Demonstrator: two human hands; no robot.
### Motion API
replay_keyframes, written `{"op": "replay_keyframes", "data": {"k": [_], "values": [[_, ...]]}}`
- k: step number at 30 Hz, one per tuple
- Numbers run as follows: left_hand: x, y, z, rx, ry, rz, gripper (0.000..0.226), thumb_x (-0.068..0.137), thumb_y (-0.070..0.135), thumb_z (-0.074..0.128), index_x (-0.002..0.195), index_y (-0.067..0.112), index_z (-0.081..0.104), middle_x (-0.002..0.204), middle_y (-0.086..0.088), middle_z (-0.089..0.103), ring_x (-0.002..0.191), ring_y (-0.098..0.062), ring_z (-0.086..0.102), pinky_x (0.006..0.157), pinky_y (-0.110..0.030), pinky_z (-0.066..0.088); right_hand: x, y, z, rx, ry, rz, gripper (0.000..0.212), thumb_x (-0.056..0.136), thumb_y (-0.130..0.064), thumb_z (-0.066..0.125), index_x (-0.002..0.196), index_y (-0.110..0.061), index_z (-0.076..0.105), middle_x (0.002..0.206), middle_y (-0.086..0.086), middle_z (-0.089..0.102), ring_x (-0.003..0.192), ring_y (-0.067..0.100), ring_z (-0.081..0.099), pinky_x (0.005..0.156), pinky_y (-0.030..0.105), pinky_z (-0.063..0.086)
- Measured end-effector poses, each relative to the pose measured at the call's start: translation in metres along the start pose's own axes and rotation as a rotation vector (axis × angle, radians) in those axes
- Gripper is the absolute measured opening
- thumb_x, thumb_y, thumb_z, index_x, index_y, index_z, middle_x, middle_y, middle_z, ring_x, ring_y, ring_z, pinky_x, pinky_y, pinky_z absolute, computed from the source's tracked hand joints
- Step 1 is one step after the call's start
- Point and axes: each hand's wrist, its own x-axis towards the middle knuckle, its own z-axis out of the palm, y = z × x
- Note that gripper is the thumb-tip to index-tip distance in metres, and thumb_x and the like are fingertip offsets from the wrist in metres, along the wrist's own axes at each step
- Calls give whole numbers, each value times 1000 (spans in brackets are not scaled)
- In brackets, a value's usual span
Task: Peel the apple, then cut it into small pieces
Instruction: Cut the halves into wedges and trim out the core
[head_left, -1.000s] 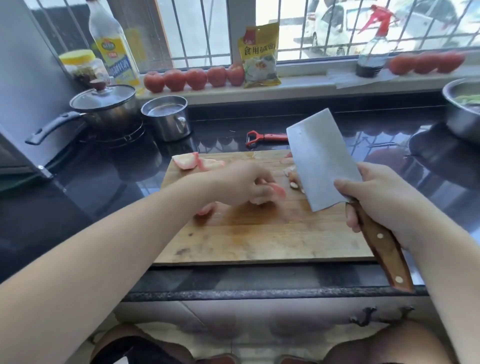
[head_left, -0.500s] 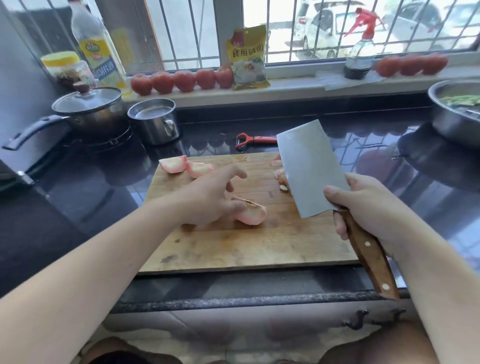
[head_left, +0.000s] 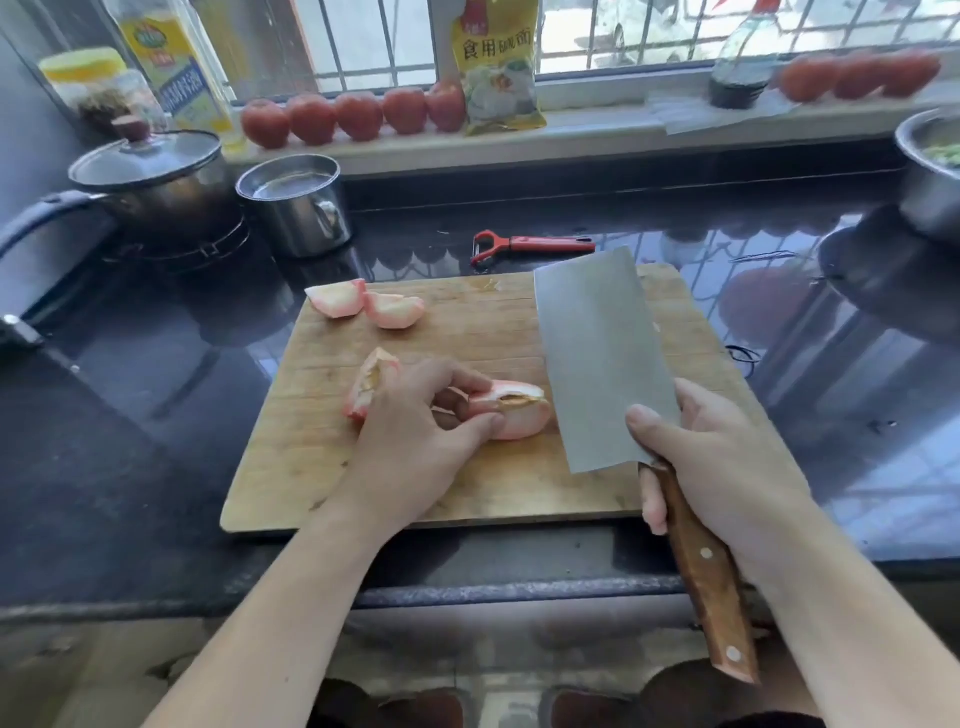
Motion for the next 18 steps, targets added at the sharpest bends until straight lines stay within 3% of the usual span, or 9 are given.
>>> {"op": "replay_keyframes", "data": {"k": [9, 15, 18], "values": [[1, -10, 1, -56, -6, 27, 16, 83, 15, 85, 92, 22, 73, 91, 2, 70, 75, -7, 64, 68, -12, 48, 0, 0, 2, -42, -35, 32, 17, 106, -16, 47, 113, -21, 62, 62, -1, 70, 35, 22, 49, 38, 24, 37], [3, -13, 1, -98, -17, 26, 16, 85, 12, 82, 91, 23, 72, 103, 5, 68, 89, -13, 67, 77, -26, 58, 1, -3, 3, -17, -45, 75, 17, 106, -15, 47, 113, -20, 62, 57, -5, 68, 34, 20, 47, 37, 23, 37], [5, -14, 0, -92, -30, 4, 14, 87, 16, 81, 92, 25, 71, 100, 5, 71, 91, -15, 68, 81, -34, 59, 0, -4, 2, -22, -45, 82, 17, 106, -15, 46, 114, -18, 61, 54, -4, 67, 33, 20, 46, 37, 21, 36]]}}
